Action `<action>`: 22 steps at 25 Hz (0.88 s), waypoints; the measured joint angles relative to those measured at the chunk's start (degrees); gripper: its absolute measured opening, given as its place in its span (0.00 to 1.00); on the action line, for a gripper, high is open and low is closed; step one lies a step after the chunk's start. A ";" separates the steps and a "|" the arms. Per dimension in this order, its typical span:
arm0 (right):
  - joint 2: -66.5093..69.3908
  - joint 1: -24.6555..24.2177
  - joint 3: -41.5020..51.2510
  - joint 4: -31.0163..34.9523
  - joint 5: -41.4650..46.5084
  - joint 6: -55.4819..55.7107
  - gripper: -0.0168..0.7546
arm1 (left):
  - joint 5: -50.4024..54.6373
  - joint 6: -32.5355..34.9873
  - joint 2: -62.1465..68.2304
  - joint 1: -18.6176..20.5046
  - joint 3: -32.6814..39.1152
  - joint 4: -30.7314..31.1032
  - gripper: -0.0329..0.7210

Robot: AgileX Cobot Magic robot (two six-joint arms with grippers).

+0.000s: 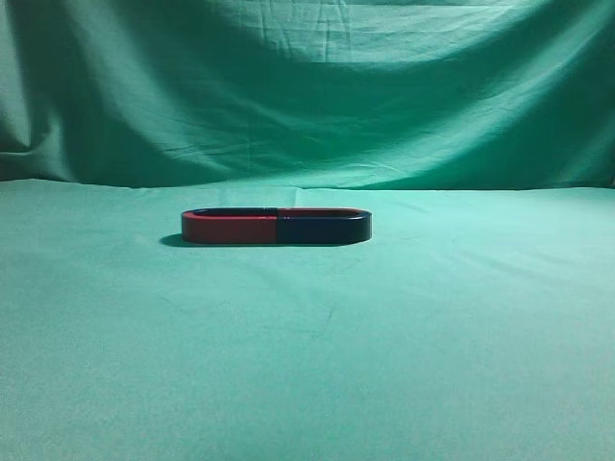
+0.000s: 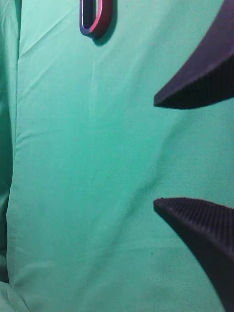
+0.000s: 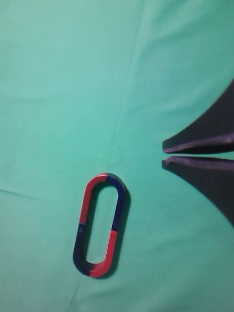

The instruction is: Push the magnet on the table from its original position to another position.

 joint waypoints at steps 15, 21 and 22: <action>-34.43 0.00 30.16 1.56 -11.30 0.96 0.02 | 0.00 0.00 0.00 0.00 0.00 0.00 0.54; -40.73 0.00 34.73 -0.12 -6.17 0.00 0.02 | 0.00 0.00 0.00 0.00 0.00 0.00 0.54; -41.67 0.00 35.61 -0.57 -7.56 0.00 0.02 | 0.00 0.00 0.00 0.00 0.00 0.00 0.54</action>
